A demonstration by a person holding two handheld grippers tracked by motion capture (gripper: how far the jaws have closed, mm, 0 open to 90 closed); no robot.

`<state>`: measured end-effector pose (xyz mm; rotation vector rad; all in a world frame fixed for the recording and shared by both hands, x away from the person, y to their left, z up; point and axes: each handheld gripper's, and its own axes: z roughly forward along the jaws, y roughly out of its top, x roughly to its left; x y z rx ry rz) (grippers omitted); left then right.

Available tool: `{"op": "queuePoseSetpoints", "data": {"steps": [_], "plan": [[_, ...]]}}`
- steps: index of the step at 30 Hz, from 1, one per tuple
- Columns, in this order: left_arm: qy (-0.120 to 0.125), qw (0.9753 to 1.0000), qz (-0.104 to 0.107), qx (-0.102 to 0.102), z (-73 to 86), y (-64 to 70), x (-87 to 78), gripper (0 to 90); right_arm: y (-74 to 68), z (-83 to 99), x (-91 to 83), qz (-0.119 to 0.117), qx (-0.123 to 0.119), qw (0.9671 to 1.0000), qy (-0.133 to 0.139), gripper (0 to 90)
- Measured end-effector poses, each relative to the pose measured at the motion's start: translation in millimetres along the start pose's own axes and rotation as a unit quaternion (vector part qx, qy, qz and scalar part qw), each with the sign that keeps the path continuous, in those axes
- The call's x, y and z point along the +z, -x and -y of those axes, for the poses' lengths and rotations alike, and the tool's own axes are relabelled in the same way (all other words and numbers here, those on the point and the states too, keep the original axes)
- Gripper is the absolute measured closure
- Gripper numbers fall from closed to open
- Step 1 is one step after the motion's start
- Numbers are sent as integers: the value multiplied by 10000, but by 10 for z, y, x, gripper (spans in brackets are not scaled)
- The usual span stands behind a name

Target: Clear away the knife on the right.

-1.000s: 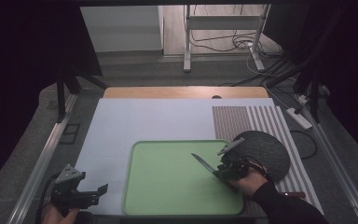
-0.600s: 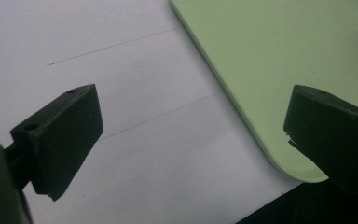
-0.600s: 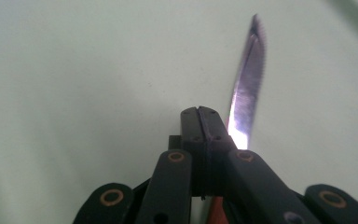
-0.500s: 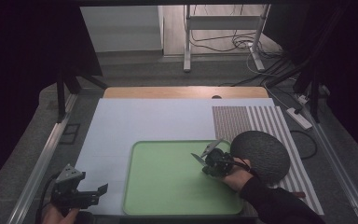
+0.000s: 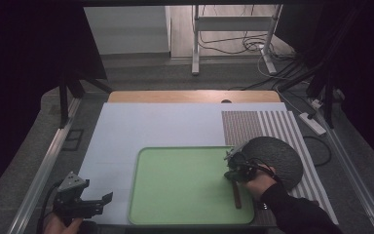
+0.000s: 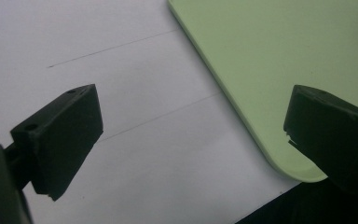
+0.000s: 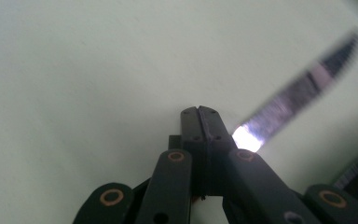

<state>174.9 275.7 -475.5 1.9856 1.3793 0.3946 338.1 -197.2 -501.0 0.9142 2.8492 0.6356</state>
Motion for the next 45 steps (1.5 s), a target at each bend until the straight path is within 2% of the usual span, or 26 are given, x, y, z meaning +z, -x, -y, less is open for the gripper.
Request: {"op": "queuePoseSetpoints", "data": {"steps": [8,16,23,27,31,36,39,40,42,45], "plan": [[7,10000,2,4,0,1,-2,45,126,113,-78,38,288,9995,-78,894],[11,10000,5,4,1,1,-3,44,156,126,-94,102,351,9993,-120,888],[39,10000,36,-24,5,-6,-7,44,122,95,-135,-2,284,9995,171,807],[50,10000,57,-16,6,-7,-10,42,97,87,-169,25,209,9992,332,697],[65,10000,70,-12,8,-10,-13,41,65,85,-238,49,218,9984,523,545],[77,9999,76,-23,11,-13,-15,41,26,108,-290,111,332,9971,681,249],[87,9999,88,-40,14,-17,-18,41,23,131,-340,212,427,9957,791,131],[92,9999,92,-52,14,-19,-18,41,26,146,-369,254,447,9950,853,124],[89,9999,93,-53,15,-22,-20,41,27,177,-408,164,443,9948,905,123],[98,9999,94,-59,16,-23,-20,41,14,266,-478,183,453,9941,971,93]]}}
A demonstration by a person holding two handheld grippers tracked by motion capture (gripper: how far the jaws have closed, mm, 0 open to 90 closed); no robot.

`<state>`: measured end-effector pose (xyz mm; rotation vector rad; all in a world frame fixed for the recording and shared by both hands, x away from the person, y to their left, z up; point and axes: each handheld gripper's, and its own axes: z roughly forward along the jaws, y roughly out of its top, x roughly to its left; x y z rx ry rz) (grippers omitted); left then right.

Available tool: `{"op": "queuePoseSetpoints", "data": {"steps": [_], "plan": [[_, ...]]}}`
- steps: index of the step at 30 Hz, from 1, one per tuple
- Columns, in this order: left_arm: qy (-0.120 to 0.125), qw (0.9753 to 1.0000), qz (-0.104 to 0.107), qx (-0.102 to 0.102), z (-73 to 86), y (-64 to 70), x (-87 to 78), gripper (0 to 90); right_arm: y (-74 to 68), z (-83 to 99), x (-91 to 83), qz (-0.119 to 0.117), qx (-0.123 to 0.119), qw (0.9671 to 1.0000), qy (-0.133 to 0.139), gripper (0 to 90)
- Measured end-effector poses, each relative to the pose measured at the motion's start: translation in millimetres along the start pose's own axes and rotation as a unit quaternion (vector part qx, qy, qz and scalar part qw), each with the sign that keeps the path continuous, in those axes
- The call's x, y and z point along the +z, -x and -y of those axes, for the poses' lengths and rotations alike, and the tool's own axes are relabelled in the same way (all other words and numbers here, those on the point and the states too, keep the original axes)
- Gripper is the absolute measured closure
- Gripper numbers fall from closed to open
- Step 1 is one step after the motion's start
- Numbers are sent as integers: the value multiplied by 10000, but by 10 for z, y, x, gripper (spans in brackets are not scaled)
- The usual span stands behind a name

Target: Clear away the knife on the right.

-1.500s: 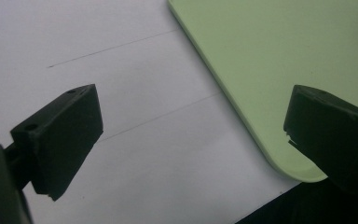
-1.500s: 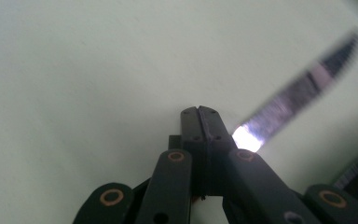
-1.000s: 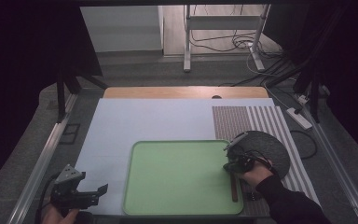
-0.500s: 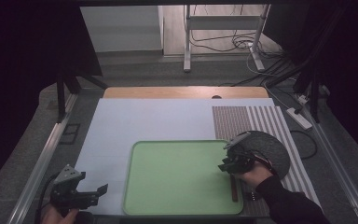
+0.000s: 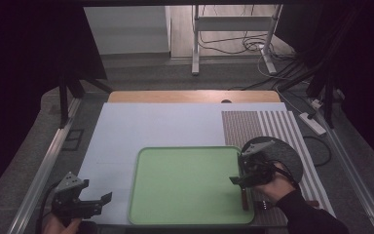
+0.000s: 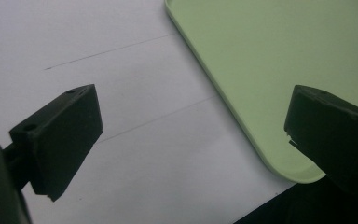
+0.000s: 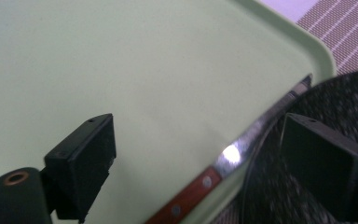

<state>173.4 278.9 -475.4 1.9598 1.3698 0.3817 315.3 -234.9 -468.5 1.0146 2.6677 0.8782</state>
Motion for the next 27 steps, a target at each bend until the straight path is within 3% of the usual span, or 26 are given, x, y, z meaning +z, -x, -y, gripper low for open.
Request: {"op": "queuePoseSetpoints", "data": {"steps": [6,16,22,27], "plan": [[2,10000,-4,-2,0,0,-1,41,15,143,-174,165,149,9994,264,0],[31,10000,19,-44,7,-10,-9,40,34,441,-486,544,470,9954,638,0],[60,9999,48,-85,11,-18,-13,35,29,695,-693,802,794,9896,889,0],[52,9999,49,-87,10,-19,-13,34,36,850,-792,860,1035,9859,995,0]]}}
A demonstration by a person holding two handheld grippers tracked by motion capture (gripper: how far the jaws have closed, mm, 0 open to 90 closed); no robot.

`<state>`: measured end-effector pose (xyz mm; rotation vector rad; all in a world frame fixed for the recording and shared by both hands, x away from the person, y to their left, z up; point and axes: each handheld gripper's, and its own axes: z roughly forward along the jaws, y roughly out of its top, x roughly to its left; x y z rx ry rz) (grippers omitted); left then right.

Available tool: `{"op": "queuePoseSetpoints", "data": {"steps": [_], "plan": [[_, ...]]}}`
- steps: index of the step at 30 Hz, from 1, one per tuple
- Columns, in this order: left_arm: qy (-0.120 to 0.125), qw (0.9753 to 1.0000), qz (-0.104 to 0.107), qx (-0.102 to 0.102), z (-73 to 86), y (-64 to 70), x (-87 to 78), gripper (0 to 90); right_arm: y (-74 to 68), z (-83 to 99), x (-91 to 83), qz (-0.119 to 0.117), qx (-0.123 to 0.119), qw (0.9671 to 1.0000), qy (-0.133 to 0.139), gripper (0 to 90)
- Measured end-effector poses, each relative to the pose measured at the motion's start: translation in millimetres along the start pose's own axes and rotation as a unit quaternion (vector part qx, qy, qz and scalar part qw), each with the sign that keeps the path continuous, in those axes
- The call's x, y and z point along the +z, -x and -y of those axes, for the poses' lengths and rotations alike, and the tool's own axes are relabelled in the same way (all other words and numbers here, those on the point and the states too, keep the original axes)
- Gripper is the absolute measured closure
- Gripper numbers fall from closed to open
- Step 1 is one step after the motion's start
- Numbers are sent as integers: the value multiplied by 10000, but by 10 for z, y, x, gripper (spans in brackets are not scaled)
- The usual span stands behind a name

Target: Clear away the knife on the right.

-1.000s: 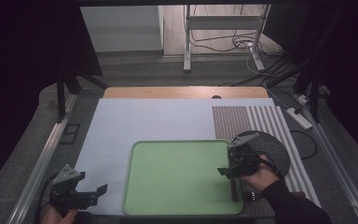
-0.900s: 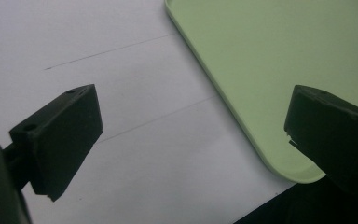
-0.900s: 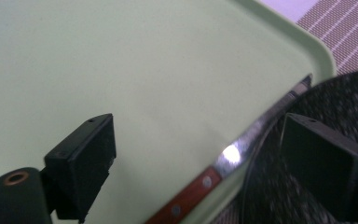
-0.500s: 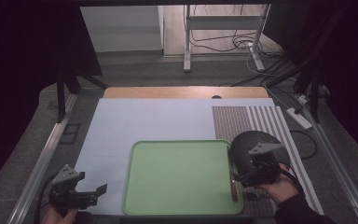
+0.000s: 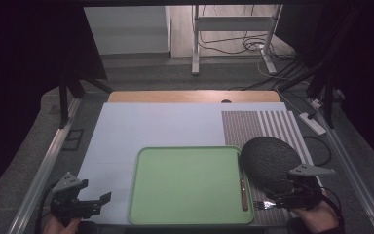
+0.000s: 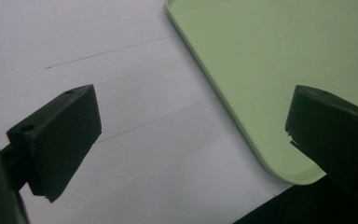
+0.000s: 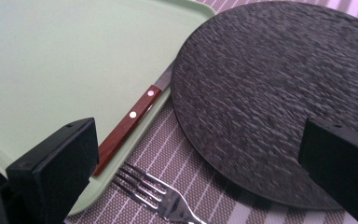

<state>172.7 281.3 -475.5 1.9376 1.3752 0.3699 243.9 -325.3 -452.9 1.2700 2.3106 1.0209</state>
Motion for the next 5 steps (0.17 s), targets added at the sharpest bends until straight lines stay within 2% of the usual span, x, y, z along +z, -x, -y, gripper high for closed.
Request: {"op": "queuePoseSetpoints", "data": {"steps": [5], "plan": [[8,10000,9,1,-3,1,1,34,-4,9,0,-23,-19,10000,-59,0]]}}
